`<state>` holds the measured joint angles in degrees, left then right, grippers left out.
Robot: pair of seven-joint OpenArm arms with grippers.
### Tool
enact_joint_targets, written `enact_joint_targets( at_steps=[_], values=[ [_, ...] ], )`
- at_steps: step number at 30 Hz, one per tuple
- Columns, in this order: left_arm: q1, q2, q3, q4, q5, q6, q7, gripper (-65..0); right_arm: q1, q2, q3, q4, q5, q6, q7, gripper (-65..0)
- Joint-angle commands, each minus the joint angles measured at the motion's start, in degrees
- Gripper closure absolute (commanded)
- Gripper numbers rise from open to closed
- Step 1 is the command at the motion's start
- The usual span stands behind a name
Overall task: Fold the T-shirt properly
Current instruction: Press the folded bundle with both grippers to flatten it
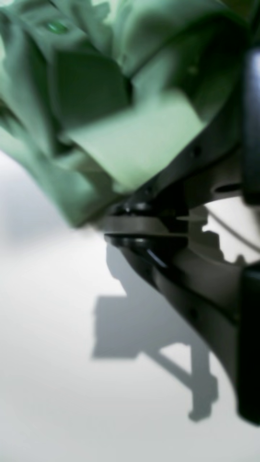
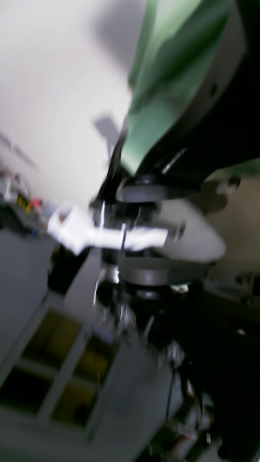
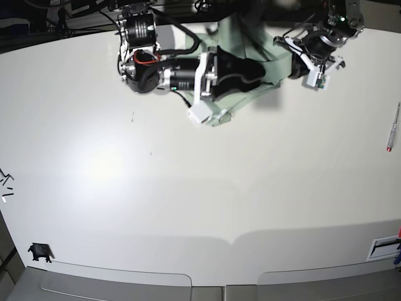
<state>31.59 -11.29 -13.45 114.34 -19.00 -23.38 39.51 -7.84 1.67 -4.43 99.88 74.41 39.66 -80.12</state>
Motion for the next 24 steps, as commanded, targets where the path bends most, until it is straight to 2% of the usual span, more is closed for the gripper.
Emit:
enact_joint_targets(
  at_steps=[1,8,9,10,11,12,14,15,17,21,24],
  values=[
    [0.0,-0.3,-1.3,2.7,-0.6,-0.2,-1.3,0.0,1.4,-0.2,1.2,1.0,0.7,0.3,1.3,-24.1],
    [0.0,-0.3,-8.0,12.5,-2.4,-0.1,-0.2,0.0,6.6,-0.2,12.9,1.0,-1.2,0.3,1.7,-23.8],
    [0.0,-0.3,-8.3,13.1,-4.5,-0.1,0.7,0.0,7.2,-0.1,14.3,1.0,-1.3,0.3,1.7,-21.3],
    [0.0,-0.3,-8.3,13.4,-7.5,-0.1,1.9,0.0,7.8,0.1,15.3,1.0,-2.1,0.3,1.6,-14.1],
    [0.0,-0.3,-8.2,13.5,-11.2,-0.2,3.0,0.0,8.2,0.1,16.0,1.0,-3.5,0.3,1.4,-3.3],
    [0.5,-0.2,-8.1,13.4,-15.0,-0.2,3.5,0.0,8.4,0.1,16.5,1.0,-4.9,0.3,1.5,0.0],
    [1.9,0.1,-7.3,13.5,-21.6,-0.7,3.5,0.0,8.4,0.1,16.3,1.0,-7.0,0.3,1.7,0.0],
    [2.7,0.2,-6.3,13.5,-23.1,-2.3,3.6,0.0,8.4,0.1,15.9,1.0,-7.4,0.3,1.7,0.0],
    [4.0,0.1,-3.4,13.4,-23.5,-5.5,3.6,0.0,8.4,0.1,14.3,1.0,-8.7,0.3,1.7,0.0],
    [5.5,0.1,3.7,13.0,-22.6,-5.6,3.9,0.0,8.4,0.1,8.2,1.0,-13.0,0.3,2.7,0.0],
    [5.6,0.2,9.0,13.0,-20.3,-5.6,4.6,0.0,8.4,0.1,2.7,0.9,-19.0,0.3,4.7,0.0]
  ],
)
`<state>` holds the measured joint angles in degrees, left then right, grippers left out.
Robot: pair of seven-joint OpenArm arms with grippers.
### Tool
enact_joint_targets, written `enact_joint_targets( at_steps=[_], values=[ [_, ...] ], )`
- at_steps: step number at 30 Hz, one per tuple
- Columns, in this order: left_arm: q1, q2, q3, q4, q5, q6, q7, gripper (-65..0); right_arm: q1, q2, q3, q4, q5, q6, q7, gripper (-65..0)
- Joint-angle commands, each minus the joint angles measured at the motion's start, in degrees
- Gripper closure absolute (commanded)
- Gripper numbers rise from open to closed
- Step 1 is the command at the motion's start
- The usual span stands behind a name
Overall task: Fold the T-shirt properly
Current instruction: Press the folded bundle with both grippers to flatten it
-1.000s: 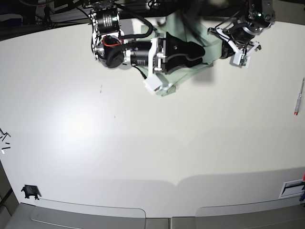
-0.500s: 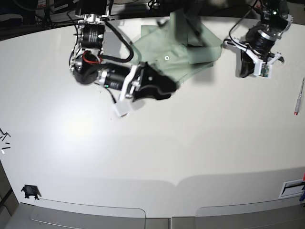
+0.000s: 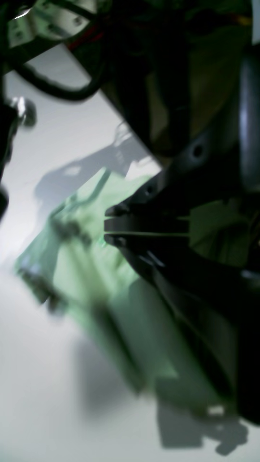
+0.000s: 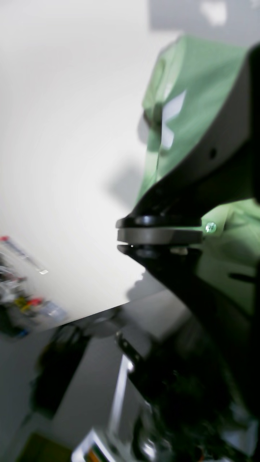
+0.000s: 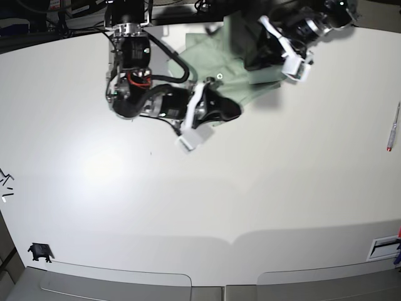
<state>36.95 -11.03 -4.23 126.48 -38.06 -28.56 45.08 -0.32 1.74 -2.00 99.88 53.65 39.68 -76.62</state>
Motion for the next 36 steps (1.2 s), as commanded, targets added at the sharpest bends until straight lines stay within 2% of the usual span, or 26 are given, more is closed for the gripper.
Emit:
enact_joint_targets(
  at_steps=[1,5,8,10,14,19,26,33,36],
  values=[
    [0.2,-0.1,1.5,0.8,-0.1,-0.4,-1.0,0.0,0.9,0.0,-1.1,0.9,-0.7,0.3,2.3,0.0],
    [0.2,-0.1,7.3,0.8,6.5,0.1,-1.0,0.0,0.9,0.0,-3.9,0.9,-9.0,0.3,7.3,0.0],
    [0.2,-0.1,10.4,0.2,11.1,4.0,-1.6,0.0,0.9,0.0,-4.0,0.6,-12.9,0.3,9.8,0.0],
    [0.2,-0.2,11.9,-0.9,13.2,5.1,-2.8,0.0,0.9,0.0,-4.0,-0.2,-13.2,0.3,10.0,0.0],
    [-0.2,-0.1,13.3,-6.4,13.6,5.0,-6.4,0.0,1.2,0.0,-4.0,-5.6,-13.2,0.3,11.1,0.0],
    [-2.2,-0.1,13.3,-14.9,14.3,5.0,-7.0,0.0,1.5,0.0,-4.0,-14.0,-13.2,0.3,13.2,0.0],
    [-3.5,-0.2,13.3,-16.6,26.3,5.1,-7.0,0.0,1.1,0.2,-4.0,-15.4,-13.3,0.3,10.8,0.0],
    [-7.2,-0.3,13.3,-16.6,35.3,10.1,-7.1,0.0,1.1,0.3,0.2,-15.4,-16.7,0.3,10.8,0.0],
    [-9.4,-0.3,13.3,-16.6,36.6,10.4,-7.9,0.0,1.0,0.3,3.7,-15.4,-15.5,0.3,9.2,0.0]
  ],
)
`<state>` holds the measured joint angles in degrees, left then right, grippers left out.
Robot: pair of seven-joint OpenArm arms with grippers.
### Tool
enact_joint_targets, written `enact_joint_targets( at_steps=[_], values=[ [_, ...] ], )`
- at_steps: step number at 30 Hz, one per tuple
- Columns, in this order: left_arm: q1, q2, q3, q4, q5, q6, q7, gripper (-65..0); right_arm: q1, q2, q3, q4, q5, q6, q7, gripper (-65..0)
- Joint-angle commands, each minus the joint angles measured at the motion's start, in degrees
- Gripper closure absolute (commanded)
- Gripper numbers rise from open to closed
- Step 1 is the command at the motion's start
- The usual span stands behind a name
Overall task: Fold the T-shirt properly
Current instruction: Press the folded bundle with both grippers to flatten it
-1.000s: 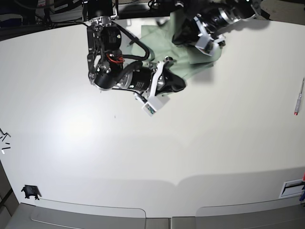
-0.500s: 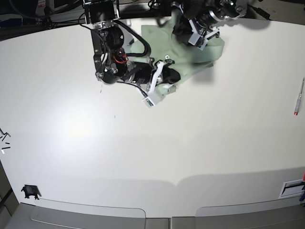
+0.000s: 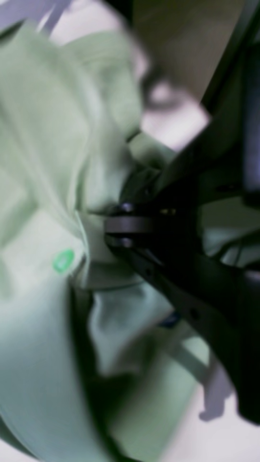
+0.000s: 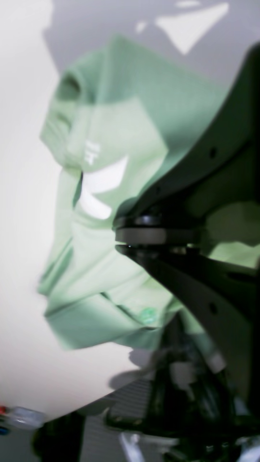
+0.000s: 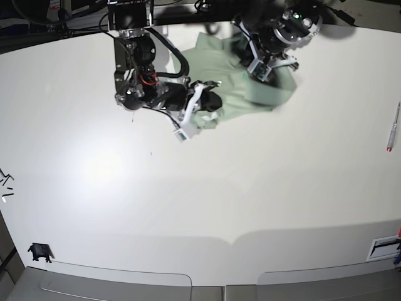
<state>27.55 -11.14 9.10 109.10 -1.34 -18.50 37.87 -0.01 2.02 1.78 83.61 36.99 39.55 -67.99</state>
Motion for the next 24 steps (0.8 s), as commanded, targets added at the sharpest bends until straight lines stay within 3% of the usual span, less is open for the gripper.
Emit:
enact_joint_targets(
  at_steps=[1,4,6,9,16,22,24],
  values=[
    [-0.8,-0.2,0.0,0.7,-0.2,0.3,-1.0,0.0,0.7,0.0,1.2,0.9,2.7,0.4,-0.6,0.0],
    [-3.3,-0.2,0.0,0.7,-0.2,0.7,-1.9,0.0,0.0,0.0,4.3,1.0,10.6,0.4,-4.9,0.0],
    [-5.1,-0.2,0.0,0.7,-0.2,2.7,-1.9,0.0,-1.1,0.0,5.7,1.3,15.0,0.4,-7.7,0.0],
    [-7.9,-0.2,-0.1,0.7,-0.2,4.1,-1.9,0.0,-3.7,0.0,6.3,2.1,18.8,0.4,-9.5,0.0],
    [-10.9,-0.2,-0.1,1.4,-0.2,4.2,-1.9,0.0,-8.5,0.1,6.3,10.3,19.0,0.4,-9.4,0.0],
    [-9.3,-0.3,-1.5,8.8,-0.2,4.2,-0.2,0.0,-8.3,-0.2,5.7,21.4,18.9,0.4,-6.4,0.0],
    [-8.1,-0.3,-3.5,10.6,-0.1,5.6,-0.4,0.0,-7.3,-0.1,4.1,22.4,18.8,0.4,-6.6,0.0]
  ],
)
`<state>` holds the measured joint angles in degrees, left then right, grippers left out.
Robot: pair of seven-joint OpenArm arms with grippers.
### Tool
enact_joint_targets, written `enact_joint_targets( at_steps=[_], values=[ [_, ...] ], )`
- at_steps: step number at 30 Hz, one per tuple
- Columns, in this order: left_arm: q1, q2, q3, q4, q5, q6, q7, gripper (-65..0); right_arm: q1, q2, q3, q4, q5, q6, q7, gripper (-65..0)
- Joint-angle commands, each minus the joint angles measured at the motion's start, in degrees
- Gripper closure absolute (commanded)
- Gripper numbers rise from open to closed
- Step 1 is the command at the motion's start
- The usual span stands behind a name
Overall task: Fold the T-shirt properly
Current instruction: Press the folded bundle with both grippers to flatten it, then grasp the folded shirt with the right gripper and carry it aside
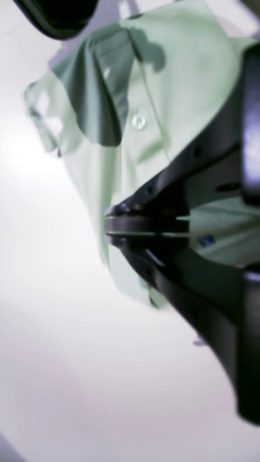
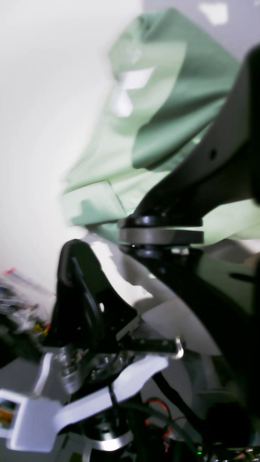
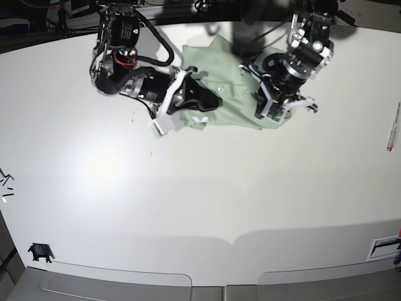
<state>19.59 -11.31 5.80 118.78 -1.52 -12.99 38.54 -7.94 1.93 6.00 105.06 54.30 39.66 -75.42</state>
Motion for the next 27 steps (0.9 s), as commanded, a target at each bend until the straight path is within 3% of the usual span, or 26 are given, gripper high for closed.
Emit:
enact_joint_targets(
  at_steps=[1,7,14,20,27],
  values=[
    [0.4,-0.2,-1.4,1.3,0.1,1.6,-1.1,0.0,1.2,0.0,-1.3,0.9,0.5,0.3,0.8,0.0],
    [2.4,-0.2,-11.3,1.2,2.0,7.0,-2.2,0.0,3.8,1.4,-12.3,0.9,-10.0,0.3,3.4,0.0],
    [5.3,-1.5,-18.9,1.2,-0.5,7.2,-2.4,0.0,5.3,3.5,-22.8,-0.5,-29.7,0.3,13.8,0.0],
    [7.0,-2.2,-18.9,1.2,-0.5,7.2,-2.6,0.0,5.6,3.6,-26.3,-3.2,-33.4,0.3,15.7,0.0],
    [7.1,-2.2,-18.9,1.2,-0.5,7.2,-2.6,0.0,9.3,3.6,-27.6,-17.3,-38.1,0.3,19.7,0.0]
  ],
)
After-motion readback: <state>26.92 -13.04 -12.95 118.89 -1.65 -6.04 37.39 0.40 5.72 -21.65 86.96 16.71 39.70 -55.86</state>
